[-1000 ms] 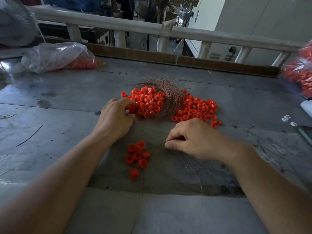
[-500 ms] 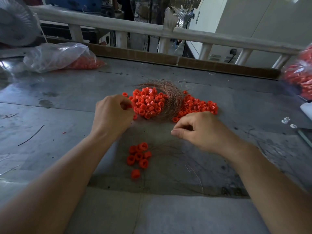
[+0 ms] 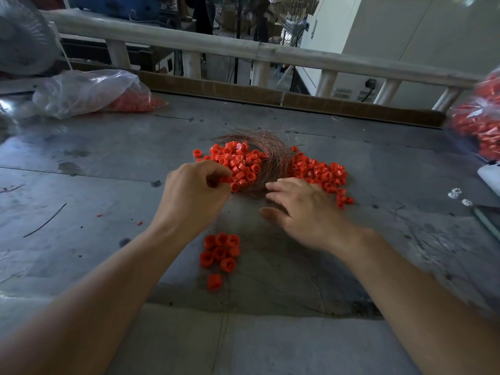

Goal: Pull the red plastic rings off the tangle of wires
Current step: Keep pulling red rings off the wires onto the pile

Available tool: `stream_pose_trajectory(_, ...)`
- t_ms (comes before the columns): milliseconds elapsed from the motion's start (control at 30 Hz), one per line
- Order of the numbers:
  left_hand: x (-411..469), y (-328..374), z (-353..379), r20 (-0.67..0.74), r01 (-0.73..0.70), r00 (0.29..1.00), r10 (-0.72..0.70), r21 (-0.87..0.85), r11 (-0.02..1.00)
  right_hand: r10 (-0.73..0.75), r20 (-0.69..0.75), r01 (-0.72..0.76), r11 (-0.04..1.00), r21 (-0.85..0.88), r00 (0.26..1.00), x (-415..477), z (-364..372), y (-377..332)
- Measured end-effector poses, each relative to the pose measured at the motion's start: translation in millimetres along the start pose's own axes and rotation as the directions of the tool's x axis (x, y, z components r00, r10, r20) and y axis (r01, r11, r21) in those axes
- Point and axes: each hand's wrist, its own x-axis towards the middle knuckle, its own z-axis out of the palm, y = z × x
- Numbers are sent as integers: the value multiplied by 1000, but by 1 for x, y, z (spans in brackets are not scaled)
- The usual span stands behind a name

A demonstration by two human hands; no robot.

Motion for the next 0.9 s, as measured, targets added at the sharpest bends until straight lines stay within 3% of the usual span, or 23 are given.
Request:
stream_pose_trajectory(367,-6,3,-2,47,-46,998,47,-41,998,-40,-336,77,992,98,941,-6,-12,1)
stream_pose_trajectory(533,-7,4,-3,62,-56,996,58,-36,998,66,-399,14,981,194,914,-4,-14,6)
stream_pose_trajectory(767,-8,4,-4,85,-57,995,59,-30,998,208,-587,-13,948,318,783,-7,-20,7)
stream_pose_trajectory(900,-9,4,-3,94,-59,994,62,-37,998,221,-577,5,931,364,786,-8,-20,8)
